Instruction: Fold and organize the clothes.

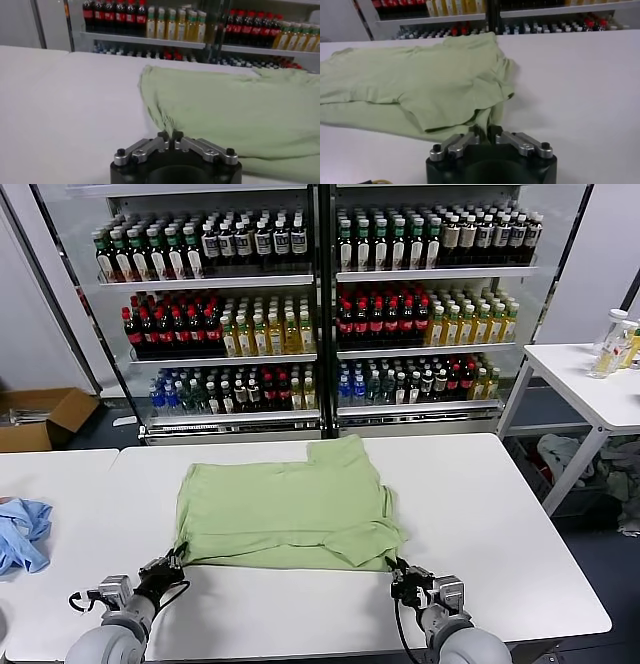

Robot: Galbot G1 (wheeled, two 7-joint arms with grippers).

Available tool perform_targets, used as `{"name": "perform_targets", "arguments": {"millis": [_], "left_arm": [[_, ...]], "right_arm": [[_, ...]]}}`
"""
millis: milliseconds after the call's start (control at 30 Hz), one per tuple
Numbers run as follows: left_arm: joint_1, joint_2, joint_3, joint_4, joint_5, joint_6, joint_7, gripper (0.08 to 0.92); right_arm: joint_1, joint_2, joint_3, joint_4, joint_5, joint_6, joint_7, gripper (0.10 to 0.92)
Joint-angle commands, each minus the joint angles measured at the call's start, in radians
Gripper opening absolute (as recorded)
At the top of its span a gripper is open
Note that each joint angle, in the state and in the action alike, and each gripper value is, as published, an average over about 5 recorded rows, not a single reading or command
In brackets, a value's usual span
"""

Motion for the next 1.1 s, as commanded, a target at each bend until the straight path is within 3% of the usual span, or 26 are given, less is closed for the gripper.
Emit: {"name": "perform_targets", "arguments": {"millis": [33,567,933,1100], "left_arm": [[0.105,-0.022,-0.008,-0.114,-0.006,0.014,-0.001,0.1],[0.368,-0.101,-0.049,-0.367,0.079,0.022,-0.014,0.1],[0.463,-0.09,-0.078,-0.435,0.146,0.078,-0.031,0.1],[0.483,-0.105,-0.069,-0.48,0.183,0.088,-0.037,0.162]], "right_arm": [[-0.073,-0.019,0.019,0.064,-0.014,0.002,0.002,0.112],[-0.518,-0.067,0.136,0.298,-0.253,0.072,-0.04,0.106],[-0.546,-0.111,0.226,0.335,-0.299,0.021,-0.067,0.106],[-0.523,-0.114,0.236,0.355,-0.311,0.005,-0.075,0.172]]}}
